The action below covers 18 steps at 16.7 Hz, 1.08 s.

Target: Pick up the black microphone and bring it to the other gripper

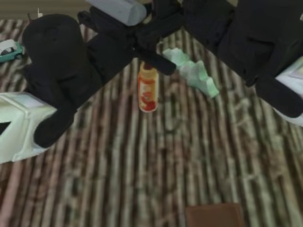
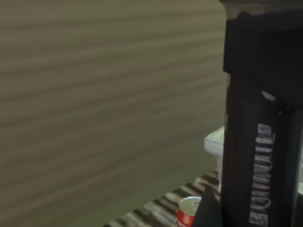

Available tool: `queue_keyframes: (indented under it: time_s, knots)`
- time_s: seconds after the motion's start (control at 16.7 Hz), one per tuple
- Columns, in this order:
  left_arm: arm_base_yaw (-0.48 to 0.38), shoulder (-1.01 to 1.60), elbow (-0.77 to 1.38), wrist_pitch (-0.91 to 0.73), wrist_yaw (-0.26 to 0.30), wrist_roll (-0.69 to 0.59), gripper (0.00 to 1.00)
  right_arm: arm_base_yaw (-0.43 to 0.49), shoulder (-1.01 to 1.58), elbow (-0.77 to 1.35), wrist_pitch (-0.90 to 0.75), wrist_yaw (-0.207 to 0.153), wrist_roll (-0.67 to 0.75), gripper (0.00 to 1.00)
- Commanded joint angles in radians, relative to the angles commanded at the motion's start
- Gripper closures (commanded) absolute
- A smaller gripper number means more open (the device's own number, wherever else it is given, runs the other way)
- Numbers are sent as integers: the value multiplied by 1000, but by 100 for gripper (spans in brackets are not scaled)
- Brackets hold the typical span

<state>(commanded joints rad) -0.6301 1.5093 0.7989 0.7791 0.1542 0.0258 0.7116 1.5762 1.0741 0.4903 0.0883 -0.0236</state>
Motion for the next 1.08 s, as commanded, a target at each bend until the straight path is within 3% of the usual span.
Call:
queue_keyframes:
  time_s: [0.42,1.08]
  knots:
    - [0,0,0,0,0,0,100,0,0,0,0,0,0,100]
    - [0,0,0,0,0,0,17,0,0,0,0,0,0,100]
